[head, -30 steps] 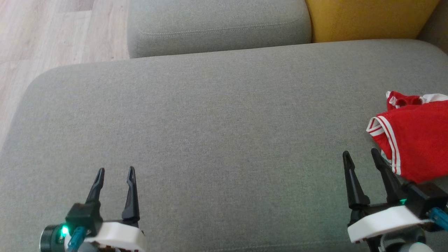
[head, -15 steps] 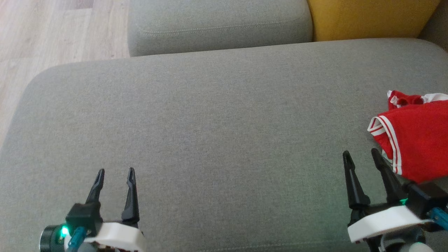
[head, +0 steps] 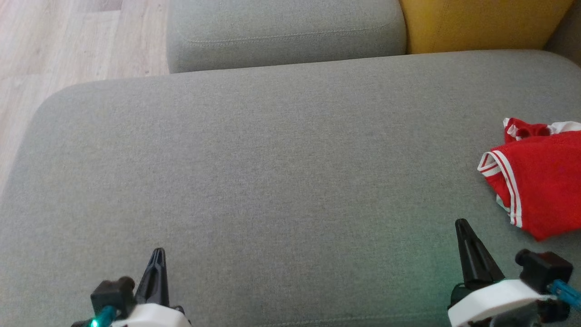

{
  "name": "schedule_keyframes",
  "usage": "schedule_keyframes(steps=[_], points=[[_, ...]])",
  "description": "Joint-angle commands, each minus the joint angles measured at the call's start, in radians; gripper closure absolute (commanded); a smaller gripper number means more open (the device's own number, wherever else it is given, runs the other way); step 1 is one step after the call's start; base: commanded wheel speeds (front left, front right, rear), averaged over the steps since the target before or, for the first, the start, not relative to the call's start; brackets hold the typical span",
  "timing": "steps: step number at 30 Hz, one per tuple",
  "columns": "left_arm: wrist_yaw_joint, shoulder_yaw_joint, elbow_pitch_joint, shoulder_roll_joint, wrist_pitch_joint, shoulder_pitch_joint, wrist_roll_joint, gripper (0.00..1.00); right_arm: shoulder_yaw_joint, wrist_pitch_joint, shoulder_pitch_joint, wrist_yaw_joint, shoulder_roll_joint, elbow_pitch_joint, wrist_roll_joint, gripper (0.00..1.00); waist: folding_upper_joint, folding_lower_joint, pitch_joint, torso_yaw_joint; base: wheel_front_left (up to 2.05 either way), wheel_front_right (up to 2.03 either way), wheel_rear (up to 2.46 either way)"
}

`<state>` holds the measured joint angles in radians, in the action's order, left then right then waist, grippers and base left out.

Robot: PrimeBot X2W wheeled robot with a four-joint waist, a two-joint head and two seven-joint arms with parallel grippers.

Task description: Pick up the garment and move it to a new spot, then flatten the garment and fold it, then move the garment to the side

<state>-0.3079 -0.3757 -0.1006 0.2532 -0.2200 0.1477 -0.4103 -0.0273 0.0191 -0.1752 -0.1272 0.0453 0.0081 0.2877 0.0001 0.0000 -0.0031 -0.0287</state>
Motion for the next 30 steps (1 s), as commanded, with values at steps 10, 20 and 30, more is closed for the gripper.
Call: schedule_keyframes(steps=[10,20,30], points=[[0.046,0.054,0.005,-0.004,0.025,-0.062,-0.128,1.0,0.002,-0.001,0.056,-0.001,0.015,-0.005,0.145,1.0,-0.0001,0.0,0.0,0.003,0.0,0.0,0.0],[0.084,0.088,-0.012,-0.018,0.049,-0.081,-0.235,1.0,0.006,0.001,0.077,-0.001,0.021,0.017,0.264,1.0,-0.0001,0.0,0.001,0.005,0.0,0.0,0.0],[0.117,0.12,-0.024,-0.031,0.071,-0.098,-0.331,1.0,0.012,0.003,0.095,-0.001,0.024,0.037,0.37,1.0,-0.0001,0.0,0.001,0.007,0.0,0.0,0.0]])
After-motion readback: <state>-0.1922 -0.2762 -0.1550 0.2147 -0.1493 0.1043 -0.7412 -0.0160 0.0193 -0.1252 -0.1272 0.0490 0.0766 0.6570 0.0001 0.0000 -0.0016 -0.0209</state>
